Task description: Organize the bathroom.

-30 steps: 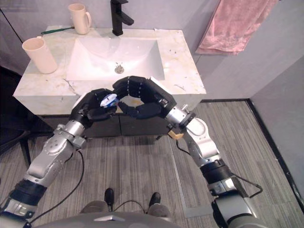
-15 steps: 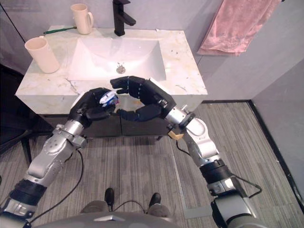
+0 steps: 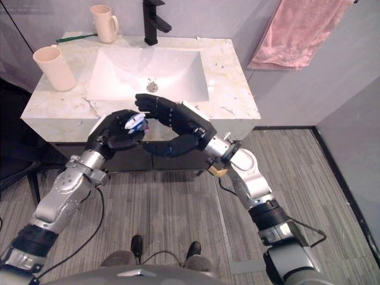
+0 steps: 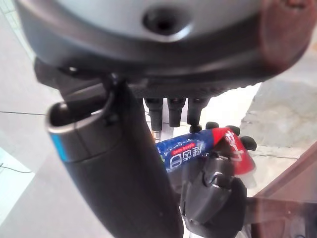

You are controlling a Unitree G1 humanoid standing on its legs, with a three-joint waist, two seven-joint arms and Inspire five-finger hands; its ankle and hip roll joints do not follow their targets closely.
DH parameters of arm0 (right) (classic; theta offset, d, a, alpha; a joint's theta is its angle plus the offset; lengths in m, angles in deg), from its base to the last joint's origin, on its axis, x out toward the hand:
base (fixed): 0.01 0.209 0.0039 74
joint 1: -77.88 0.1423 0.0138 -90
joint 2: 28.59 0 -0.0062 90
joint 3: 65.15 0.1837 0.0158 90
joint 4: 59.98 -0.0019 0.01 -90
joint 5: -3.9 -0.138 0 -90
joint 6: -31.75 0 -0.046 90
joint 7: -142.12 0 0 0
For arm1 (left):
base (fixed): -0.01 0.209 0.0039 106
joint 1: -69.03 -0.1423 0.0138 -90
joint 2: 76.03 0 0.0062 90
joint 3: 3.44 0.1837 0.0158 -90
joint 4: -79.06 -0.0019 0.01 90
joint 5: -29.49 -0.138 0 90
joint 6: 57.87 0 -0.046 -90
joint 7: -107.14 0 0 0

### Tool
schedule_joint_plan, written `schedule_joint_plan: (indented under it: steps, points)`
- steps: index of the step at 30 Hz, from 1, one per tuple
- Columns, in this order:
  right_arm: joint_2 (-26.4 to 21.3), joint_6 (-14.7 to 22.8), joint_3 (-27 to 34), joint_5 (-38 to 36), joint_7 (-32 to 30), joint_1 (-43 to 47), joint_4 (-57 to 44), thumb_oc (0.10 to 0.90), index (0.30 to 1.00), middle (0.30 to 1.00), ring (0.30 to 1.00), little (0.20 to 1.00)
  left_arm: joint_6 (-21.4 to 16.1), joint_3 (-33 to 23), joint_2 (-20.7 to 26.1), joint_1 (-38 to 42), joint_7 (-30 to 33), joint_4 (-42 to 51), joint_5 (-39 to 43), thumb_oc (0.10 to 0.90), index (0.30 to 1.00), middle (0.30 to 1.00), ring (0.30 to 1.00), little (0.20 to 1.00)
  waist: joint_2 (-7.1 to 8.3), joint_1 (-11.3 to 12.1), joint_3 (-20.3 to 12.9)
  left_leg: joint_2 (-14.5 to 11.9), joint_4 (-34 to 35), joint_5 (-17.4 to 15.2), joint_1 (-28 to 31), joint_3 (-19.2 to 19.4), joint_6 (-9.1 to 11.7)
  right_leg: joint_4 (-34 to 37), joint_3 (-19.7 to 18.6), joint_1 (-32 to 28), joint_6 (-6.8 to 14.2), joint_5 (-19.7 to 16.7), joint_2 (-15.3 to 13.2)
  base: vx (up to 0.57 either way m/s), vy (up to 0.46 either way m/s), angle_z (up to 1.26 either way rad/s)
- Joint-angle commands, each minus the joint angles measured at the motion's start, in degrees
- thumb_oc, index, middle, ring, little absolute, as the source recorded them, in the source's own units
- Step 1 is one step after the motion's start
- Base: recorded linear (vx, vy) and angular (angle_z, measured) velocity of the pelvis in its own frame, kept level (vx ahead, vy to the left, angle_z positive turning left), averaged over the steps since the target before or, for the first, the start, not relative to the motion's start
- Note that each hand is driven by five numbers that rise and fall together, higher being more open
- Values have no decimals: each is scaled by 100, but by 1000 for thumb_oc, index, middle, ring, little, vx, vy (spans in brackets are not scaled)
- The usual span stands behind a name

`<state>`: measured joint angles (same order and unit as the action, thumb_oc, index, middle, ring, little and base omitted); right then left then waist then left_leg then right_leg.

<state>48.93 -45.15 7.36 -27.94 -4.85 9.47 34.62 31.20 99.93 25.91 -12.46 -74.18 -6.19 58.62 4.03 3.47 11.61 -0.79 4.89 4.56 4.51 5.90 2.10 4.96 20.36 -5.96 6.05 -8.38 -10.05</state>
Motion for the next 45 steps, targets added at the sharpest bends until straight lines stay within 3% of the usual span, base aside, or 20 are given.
schedule_joint_plan:
  steps: [1,2,6,7,10,11,13,17,18,19,20,21,37,45]
  points:
    - [62,516,27,-302,-88,738,56,707,761,761,761,761,-625,42,-242,1145,-87,184,251,400,300,300,300,300,-252,151,-536,421,-259,-1000,309,-148,-157,-784,50,141,553,1231,218,0,0,0]
    - [76,527,30,-294,-99,743,60,591,587,587,587,587,-616,43,-240,1147,-81,183,250,400,300,300,300,300,-251,154,-535,422,-263,-1006,311,-149,-160,-794,54,143,555,1235,216,0,0,0]
    - [109,557,55,-289,-154,734,50,456,385,385,385,385,-573,21,-248,1123,-97,178,251,400,300,300,300,300,-253,162,-528,422,-269,-1018,326,-157,-171,-826,55,146,561,1245,208,6,1,1]
    - [126,568,65,-276,-168,725,44,400,300,300,300,300,-552,11,-241,1119,-100,185,271,400,300,300,300,300,-255,165,-527,423,-273,-1018,324,-157,-173,-826,55,143,562,1247,207,23,8,4]
    - [129,561,87,-296,-184,703,49,409,314,314,314,314,-571,-9,-246,1081,-158,164,274,400,300,300,300,300,-256,171,-525,424,-284,-1016,317,-160,-175,-850,50,161,568,1244,198,5,3,1]
    - [121,547,110,-279,-185,697,60,450,375,375,375,375,-564,-22,-251,1064,-169,171,275,400,300,300,300,300,-255,173,-522,422,-284,-1018,318,-160,-175,-851,52,163,569,1243,195,0,0,0]
    - [110,585,127,-272,-174,664,92,400,300,300,300,300,-559,-32,-253,1046,-160,173,279,400,300,300,300,300,-256,172,-525,421,-272,-1018,324,-162,-178,-848,54,165,570,1241,193,0,0,0]
    - [122,630,142,-244,-176,634,141,400,300,300,300,300,-495,-35,-270,1058,-125,187,258,400,300,300,300,300,-251,169,-522,421,-284,-1020,319,-158,-179,-853,49,168,570,1239,188,0,0,0]
    - [126,619,153,-246,-169,627,145,406,309,309,309,309,-476,-36,-277,1055,-109,192,247,400,300,300,300,300,-250,166,-519,423,-289,-1023,318,-159,-182,-859,45,173,573,1240,182,0,0,0]
    - [130,606,161,-256,-142,611,146,504,455,455,455,455,-476,-36,-280,1047,-104,183,246,400,300,300,300,300,-248,164,-518,422,-290,-1026,322,-158,-183,-866,41,177,579,1239,179,0,0,0]
    - [128,584,167,-239,-134,609,156,744,815,815,815,815,-478,-34,-277,1050,-106,173,241,400,300,300,300,300,-248,163,-520,424,-286,-1028,325,-161,-184,-870,41,181,581,1240,178,0,0,0]
    - [106,561,176,-234,-117,603,157,800,900,900,900,900,-476,-45,-271,1038,-125,170,231,400,300,300,300,300,-247,161,-515,421,-279,-1030,336,-159,-184,-873,47,179,583,1239,172,0,0,0]
    - [-30,193,183,-120,-138,644,-290,800,900,900,900,900,-440,-83,-276,999,-140,196,152,400,300,300,300,300,-244,125,-481,409,-280,-1016,339,-149,-187,-949,3,222,591,1252,171,0,0,0]
    - [93,436,70,-22,-622,834,-223,800,900,900,900,900,-426,19,-325,1030,-67,170,117,400,300,300,300,300,-251,173,-498,405,-298,-1017,335,-162,-187,-933,25,188,575,1259,171,0,0,0]
